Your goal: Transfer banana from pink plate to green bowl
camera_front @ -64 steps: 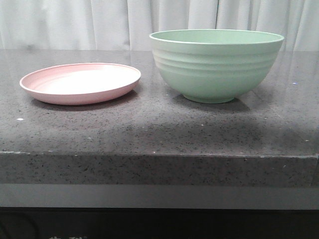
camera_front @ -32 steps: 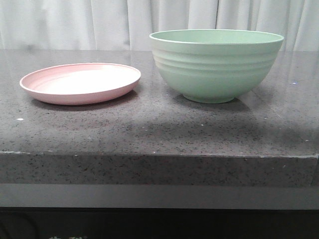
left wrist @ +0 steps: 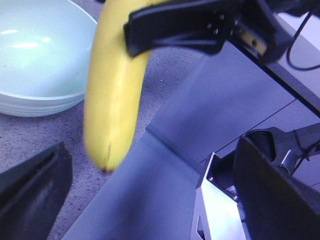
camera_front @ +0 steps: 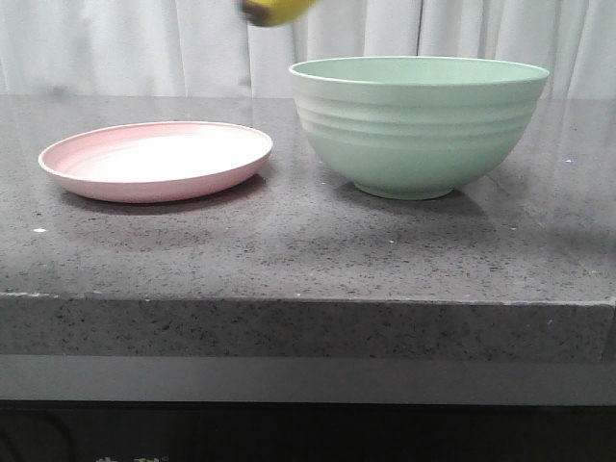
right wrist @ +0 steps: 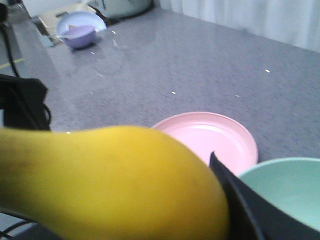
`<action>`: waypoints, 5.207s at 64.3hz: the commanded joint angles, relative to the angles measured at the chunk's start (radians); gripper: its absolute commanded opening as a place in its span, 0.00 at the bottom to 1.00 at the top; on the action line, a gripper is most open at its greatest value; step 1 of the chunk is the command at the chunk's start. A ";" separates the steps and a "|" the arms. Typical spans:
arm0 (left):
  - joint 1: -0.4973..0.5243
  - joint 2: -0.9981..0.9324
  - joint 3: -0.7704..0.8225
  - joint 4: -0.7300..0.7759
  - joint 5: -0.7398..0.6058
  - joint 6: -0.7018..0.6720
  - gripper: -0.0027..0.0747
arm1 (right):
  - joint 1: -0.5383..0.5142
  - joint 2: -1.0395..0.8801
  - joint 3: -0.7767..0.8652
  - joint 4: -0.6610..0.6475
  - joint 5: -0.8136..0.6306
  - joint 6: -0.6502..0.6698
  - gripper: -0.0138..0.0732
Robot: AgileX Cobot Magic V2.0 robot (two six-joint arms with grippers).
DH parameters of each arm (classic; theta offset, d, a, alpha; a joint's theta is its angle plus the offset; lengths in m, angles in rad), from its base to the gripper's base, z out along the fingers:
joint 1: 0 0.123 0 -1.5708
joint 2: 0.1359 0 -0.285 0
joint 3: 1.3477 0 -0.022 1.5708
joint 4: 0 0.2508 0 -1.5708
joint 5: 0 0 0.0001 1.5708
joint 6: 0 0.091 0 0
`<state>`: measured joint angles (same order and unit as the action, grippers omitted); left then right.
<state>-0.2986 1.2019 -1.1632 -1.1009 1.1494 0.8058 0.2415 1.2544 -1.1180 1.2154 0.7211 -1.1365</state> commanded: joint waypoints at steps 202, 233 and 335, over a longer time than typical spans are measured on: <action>0.004 -0.656 0.221 1.141 -0.250 -0.819 0.86 | -0.099 -0.738 0.184 -1.084 0.262 1.079 0.73; 0.004 -0.702 0.277 1.116 -0.318 -0.819 0.16 | -0.099 -0.753 0.198 -1.084 0.254 1.079 0.15; 0.224 -1.232 1.171 0.976 -1.208 -0.822 0.01 | -0.099 -0.751 0.198 -1.081 0.269 1.079 0.08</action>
<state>-0.0773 -0.0052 0.0049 -0.1152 0.0294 -0.0073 0.1460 0.4940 -0.8975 0.1329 1.0529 -0.0571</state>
